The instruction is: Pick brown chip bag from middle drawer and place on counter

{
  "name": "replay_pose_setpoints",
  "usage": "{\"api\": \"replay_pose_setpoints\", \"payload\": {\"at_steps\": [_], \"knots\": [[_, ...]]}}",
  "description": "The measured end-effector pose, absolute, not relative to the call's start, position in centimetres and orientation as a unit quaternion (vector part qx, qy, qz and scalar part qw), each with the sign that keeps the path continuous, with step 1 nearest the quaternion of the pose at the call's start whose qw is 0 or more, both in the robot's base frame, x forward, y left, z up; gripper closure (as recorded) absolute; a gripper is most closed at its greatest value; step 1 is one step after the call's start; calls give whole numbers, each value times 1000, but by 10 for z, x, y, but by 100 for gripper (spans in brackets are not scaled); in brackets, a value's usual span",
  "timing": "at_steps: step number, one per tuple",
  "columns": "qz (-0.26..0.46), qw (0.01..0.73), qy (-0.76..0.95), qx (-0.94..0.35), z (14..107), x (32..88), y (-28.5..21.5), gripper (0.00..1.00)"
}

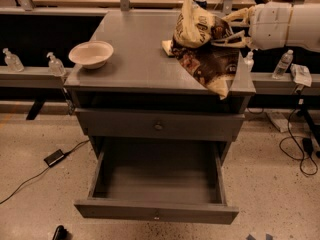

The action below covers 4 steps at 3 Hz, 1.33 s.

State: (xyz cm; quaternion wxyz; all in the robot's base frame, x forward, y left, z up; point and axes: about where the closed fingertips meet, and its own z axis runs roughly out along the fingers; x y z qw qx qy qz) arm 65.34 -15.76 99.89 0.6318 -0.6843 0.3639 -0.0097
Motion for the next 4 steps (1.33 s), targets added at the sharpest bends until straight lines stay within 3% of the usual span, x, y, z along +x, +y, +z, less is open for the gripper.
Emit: {"api": "replay_pose_setpoints", "payload": {"at_steps": [2, 4], "knots": [[-58, 647, 342, -679, 990, 686, -148, 98], [-40, 641, 344, -685, 982, 703, -144, 53]]}}
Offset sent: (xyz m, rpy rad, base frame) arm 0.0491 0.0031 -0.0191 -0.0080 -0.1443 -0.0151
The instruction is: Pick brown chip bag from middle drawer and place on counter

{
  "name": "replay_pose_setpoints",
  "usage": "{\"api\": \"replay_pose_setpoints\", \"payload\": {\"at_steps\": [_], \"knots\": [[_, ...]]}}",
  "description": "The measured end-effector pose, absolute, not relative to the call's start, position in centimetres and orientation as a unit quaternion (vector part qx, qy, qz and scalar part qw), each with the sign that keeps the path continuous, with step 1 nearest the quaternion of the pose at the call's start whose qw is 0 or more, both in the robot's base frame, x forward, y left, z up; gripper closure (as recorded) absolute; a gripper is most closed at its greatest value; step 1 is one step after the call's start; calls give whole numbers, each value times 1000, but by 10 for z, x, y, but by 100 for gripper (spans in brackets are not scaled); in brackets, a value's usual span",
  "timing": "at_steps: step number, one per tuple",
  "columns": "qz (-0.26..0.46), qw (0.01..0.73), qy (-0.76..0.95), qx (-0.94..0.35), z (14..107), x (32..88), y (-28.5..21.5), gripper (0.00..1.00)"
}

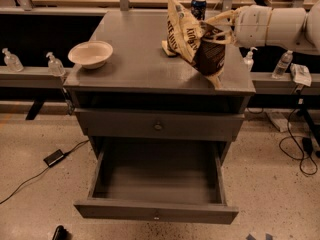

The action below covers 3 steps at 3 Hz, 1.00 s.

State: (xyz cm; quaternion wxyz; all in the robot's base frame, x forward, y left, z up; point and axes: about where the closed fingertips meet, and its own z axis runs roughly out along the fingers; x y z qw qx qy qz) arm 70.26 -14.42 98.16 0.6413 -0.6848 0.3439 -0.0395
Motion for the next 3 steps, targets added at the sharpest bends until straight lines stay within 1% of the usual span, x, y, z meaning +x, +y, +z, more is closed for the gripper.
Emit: {"api": "replay_pose_setpoints", "payload": {"at_steps": [1, 2, 3], "knots": [[-37, 641, 342, -686, 981, 703, -140, 22], [-33, 641, 339, -688, 980, 703, -133, 0], [-33, 641, 339, -688, 980, 703, -133, 0]]}}
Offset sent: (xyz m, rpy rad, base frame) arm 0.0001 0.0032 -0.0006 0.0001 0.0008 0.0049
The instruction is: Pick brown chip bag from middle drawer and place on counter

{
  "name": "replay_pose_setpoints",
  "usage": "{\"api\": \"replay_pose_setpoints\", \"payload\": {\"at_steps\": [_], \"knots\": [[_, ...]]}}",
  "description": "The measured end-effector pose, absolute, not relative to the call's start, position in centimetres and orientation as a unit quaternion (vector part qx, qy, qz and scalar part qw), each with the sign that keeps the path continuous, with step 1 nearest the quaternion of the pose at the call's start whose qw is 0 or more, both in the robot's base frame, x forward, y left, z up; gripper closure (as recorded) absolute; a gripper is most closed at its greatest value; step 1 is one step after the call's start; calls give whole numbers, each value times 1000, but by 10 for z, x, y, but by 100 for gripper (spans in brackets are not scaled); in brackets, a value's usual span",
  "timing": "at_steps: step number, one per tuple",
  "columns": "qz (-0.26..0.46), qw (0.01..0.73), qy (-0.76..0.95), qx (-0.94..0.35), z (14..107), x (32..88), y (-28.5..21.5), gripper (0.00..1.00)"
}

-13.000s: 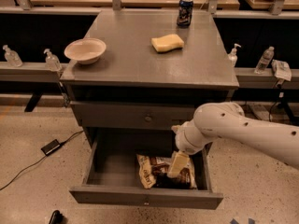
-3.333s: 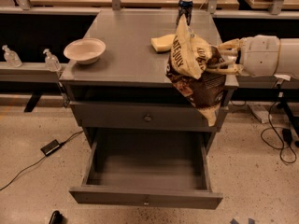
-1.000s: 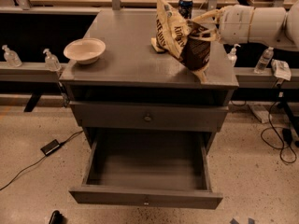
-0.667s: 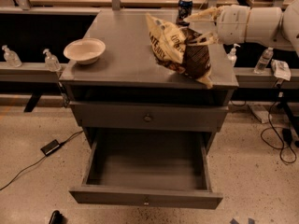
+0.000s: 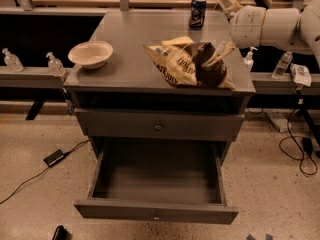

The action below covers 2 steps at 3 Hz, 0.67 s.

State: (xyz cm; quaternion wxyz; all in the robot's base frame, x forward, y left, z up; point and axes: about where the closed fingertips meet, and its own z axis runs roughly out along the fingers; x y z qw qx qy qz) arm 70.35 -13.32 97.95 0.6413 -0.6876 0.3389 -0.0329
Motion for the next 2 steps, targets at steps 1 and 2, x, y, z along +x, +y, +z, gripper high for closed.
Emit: {"api": "replay_pose_setpoints", "payload": {"at_steps": [1, 2], "knots": [[-30, 634, 340, -694, 982, 696, -135, 0], [-51, 620, 347, -702, 996, 685, -144, 0]]}}
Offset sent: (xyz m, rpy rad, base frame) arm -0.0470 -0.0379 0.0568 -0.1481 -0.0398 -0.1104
